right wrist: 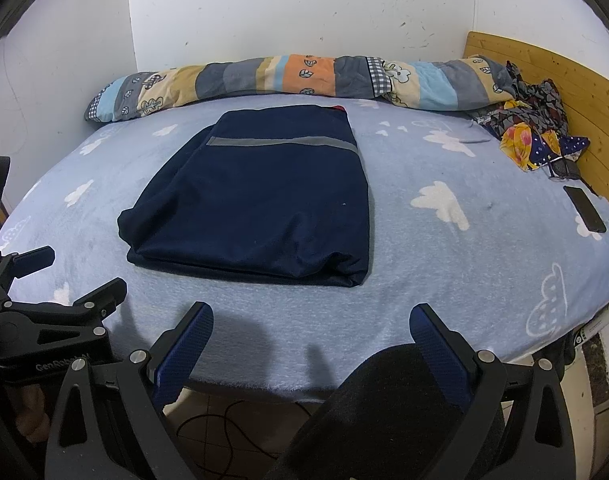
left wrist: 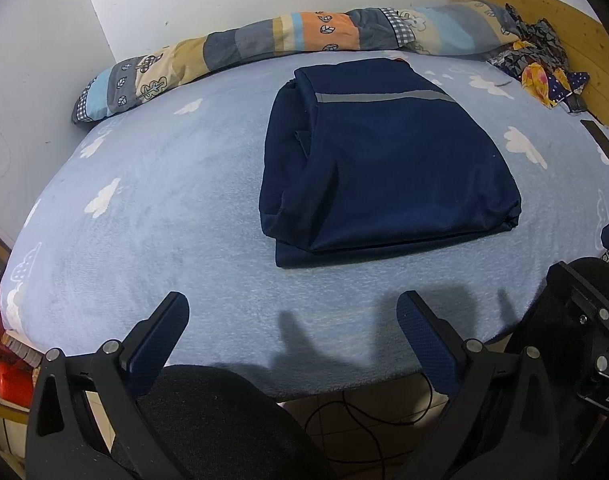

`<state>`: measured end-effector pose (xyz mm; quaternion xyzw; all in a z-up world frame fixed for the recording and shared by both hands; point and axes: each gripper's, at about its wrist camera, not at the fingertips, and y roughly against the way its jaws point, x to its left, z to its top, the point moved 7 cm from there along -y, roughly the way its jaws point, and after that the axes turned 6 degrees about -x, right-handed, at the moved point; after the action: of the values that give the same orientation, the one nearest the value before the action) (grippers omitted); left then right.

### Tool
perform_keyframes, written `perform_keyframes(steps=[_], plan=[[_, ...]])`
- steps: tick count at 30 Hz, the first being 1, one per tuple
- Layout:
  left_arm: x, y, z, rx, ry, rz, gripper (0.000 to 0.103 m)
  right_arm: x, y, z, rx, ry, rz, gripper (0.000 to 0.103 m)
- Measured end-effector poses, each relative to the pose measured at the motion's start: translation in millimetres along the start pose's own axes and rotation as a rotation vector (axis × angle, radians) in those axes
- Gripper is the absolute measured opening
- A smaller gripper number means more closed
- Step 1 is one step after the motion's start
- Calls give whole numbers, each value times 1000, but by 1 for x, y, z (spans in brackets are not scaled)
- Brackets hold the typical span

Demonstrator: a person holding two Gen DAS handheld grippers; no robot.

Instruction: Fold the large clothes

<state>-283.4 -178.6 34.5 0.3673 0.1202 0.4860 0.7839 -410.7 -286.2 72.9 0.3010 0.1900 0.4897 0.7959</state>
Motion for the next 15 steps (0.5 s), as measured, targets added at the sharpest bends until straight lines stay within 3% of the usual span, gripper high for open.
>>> perform_keyframes(steps=[15], plan=[[-1, 1, 0, -1, 0, 6, 103, 0, 0, 0, 0, 0, 0, 100]])
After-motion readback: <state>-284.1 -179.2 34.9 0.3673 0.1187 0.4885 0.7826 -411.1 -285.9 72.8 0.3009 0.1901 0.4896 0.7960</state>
